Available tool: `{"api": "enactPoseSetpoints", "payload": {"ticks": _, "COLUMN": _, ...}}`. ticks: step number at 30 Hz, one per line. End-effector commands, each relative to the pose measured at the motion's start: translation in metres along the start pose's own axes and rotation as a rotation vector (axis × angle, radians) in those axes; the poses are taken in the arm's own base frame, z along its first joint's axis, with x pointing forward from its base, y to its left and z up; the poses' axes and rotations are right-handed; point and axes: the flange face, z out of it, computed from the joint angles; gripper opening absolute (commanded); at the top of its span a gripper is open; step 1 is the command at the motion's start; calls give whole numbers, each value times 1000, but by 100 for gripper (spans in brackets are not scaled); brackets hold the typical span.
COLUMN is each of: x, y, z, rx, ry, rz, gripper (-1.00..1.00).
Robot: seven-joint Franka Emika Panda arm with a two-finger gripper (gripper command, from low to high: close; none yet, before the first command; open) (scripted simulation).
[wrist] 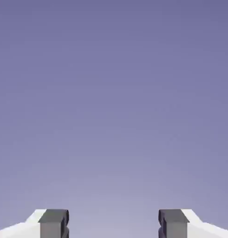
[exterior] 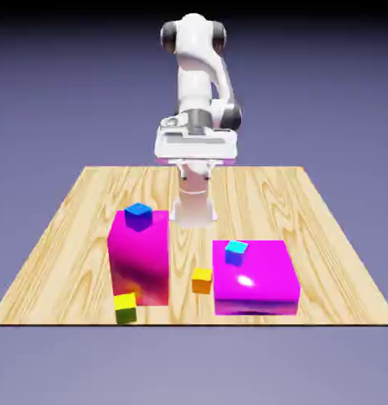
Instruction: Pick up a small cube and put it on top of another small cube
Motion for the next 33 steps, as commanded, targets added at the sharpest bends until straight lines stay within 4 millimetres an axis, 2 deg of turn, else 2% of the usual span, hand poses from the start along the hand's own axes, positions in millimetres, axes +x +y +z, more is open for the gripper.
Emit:
{"api": "enactPoseSetpoints", "payload": {"ticks": 1, "x": -2, "y": 3, "z": 8, "rx": -16, "ry": -22, "rz": 63, "gripper": 0}}
{"api": "enactPoseSetpoints", "payload": {"ticks": 15, "x": -47, "y": 58, "z": 111, "rx": -366, "ry": -210, "rz": 923, "gripper": 0}}
{"api": "enactPoseSetpoints", "payload": {"ticks": 22, "x": -79, "y": 93, "z": 153, "rx": -602, "ry": -196, "rz": 1332, "gripper": 0}}
{"api": "enactPoseSetpoints", "payload": {"ticks": 28, "x": -110, "y": 126, "z": 183, "rx": -821, "ry": -111, "rz": 1666, "gripper": 0}}
{"api": "enactPoseSetpoints", "payload": {"ticks": 30, "x": -113, "y": 130, "z": 186, "rx": -847, "ry": -96, "rz": 1705, "gripper": 0}}
{"api": "enactPoseSetpoints", "payload": {"ticks": 33, "x": -125, "y": 138, "z": 207, "rx": -843, "ry": -100, "rz": 1704, "gripper": 0}}
